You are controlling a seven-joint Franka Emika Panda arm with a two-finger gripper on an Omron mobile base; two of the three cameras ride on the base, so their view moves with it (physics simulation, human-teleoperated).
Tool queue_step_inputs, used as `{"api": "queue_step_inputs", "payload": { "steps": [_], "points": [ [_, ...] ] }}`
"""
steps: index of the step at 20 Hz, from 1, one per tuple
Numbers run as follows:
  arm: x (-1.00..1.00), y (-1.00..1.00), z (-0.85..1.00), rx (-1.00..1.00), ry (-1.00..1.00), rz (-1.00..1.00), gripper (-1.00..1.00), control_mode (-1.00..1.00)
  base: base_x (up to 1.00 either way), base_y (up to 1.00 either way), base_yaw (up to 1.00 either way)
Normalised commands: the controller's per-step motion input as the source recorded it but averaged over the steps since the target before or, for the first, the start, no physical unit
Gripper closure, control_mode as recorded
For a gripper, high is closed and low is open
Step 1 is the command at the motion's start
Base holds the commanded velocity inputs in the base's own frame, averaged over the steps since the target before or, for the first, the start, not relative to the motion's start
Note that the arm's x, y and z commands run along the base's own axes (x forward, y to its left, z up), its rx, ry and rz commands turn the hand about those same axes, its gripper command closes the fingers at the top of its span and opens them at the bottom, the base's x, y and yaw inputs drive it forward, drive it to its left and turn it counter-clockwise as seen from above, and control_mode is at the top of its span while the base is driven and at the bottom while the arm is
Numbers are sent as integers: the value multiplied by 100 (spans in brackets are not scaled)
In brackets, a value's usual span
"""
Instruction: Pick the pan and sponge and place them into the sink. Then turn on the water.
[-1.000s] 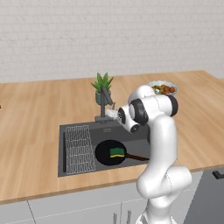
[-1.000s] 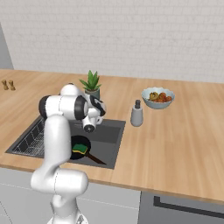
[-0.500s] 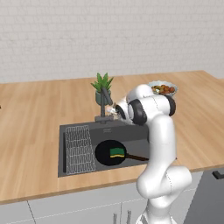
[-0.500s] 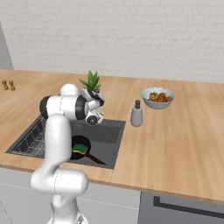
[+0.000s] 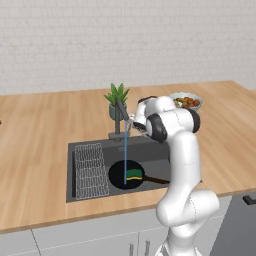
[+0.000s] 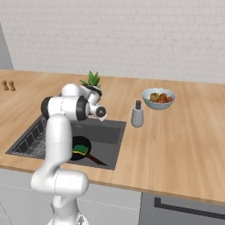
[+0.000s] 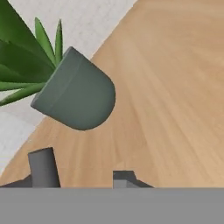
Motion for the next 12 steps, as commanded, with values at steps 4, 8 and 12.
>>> {"api": "queue_step_inputs", "payload": {
  "steps": [4,8,12],
  "points": [
    [0,-92,-61,49,17,0,100,-100,0,0,0],
    [-6,-97,-55,49,13,0,100,-100,0,0,0],
    [-19,-100,-50,49,10,0,100,-100,0,0,0]
  ]
}}
